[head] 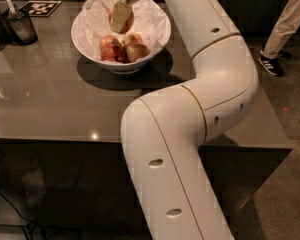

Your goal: Pick apple from white bowl

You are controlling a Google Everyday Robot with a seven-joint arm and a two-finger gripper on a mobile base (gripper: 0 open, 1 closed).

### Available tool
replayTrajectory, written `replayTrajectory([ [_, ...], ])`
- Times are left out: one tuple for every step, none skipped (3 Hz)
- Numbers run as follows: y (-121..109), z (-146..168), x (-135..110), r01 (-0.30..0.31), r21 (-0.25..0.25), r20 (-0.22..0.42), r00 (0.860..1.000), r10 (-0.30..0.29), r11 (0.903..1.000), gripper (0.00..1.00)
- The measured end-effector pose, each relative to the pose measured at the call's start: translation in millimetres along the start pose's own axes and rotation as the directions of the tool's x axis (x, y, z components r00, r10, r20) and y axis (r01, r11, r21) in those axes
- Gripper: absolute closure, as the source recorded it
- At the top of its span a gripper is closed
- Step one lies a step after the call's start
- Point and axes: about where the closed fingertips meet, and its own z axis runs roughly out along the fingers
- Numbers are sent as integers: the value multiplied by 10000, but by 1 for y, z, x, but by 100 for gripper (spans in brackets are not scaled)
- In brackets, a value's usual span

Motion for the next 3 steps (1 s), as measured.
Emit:
replayTrajectory([
  [4, -39, -21, 558, 289, 547, 9969, -573, 9980, 100],
  [5, -67, -42, 1145, 715, 1008, 9875, -1214, 9908, 100],
  [5, -67, -42, 1145, 715, 1008, 9875, -1214, 9908, 100],
])
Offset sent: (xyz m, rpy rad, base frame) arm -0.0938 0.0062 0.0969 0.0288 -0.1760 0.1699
